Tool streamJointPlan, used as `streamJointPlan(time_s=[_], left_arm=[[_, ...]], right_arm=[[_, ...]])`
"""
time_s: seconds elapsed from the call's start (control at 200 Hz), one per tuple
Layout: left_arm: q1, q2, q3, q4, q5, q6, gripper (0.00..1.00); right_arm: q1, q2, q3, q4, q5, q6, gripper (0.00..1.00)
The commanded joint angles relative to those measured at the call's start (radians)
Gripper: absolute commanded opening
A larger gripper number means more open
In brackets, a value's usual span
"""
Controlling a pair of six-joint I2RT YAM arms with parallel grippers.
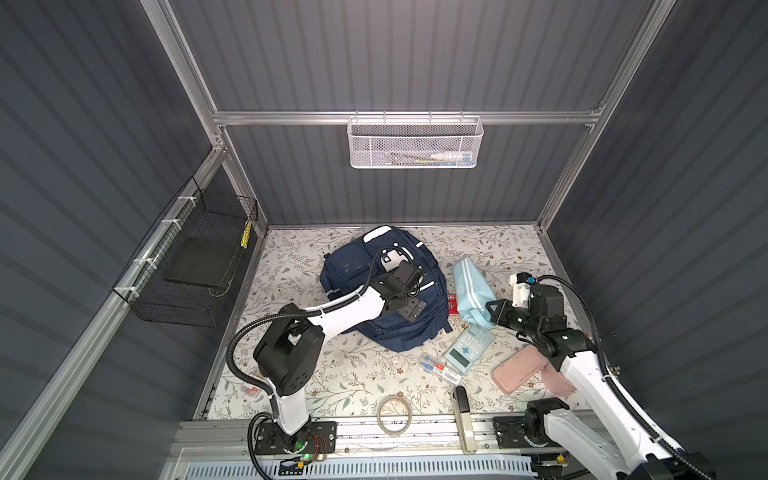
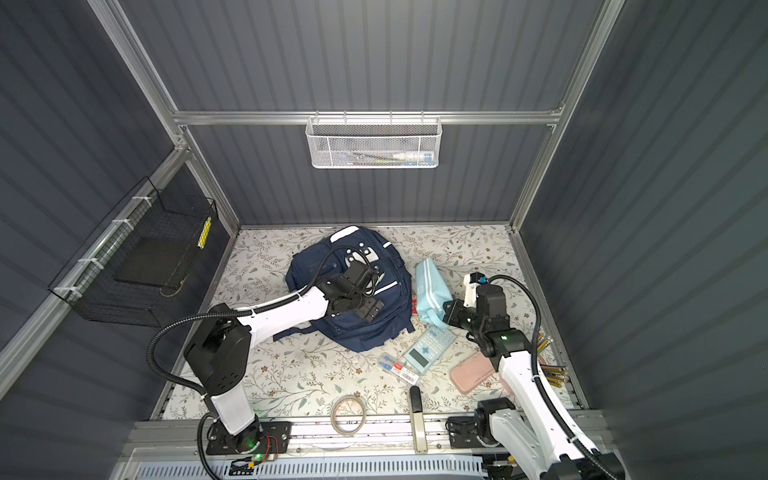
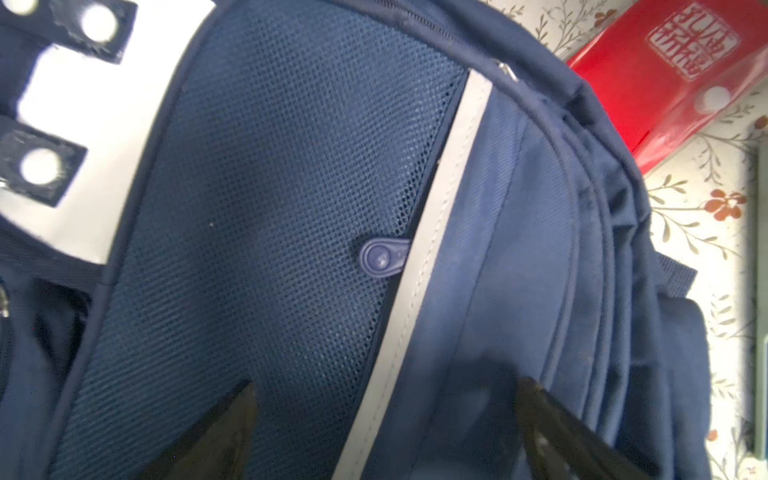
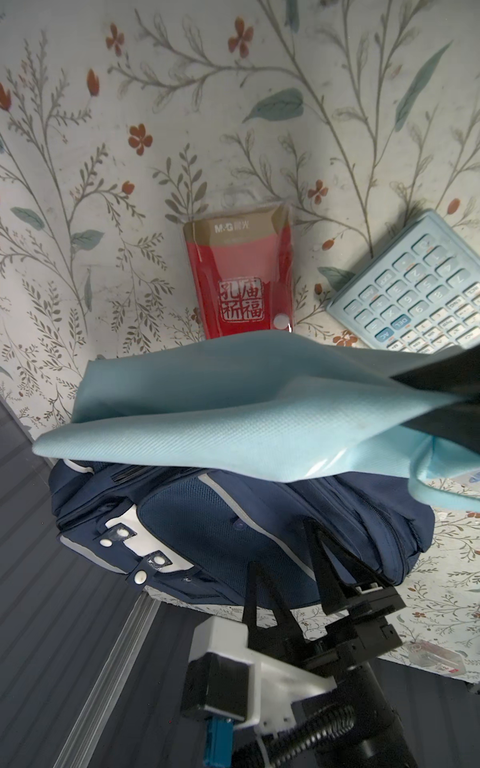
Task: Pack the student bag
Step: 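Grasp and lift the light-blue pouch with the right gripper while the left holds the backpack, then hold the backpack open with the left gripper while the right brings the pouch to it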
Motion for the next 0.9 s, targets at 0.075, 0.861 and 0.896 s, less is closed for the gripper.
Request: streamJointPlan(time_s=[0.075,0.861,0.896], left_arm=[[-0.063,0.033,0.045,-0.043,-0.121,0.061,1.0],[0.033,0.029,0.222,-0.156,-0.029,-0.039,0.0],[0.077,-0.01,0.236,-0.167,0.022,-0.07,0.0]], right_arm=[[-0.01,0.001,-0.029,0.072,-0.055,0.015,0.0],[-0.006,-0.016,-0.073,0.157,-0.211,0.061,0.0],[0.006,-0.022,-0.076,0.17,-0.225,0.076,0.0]])
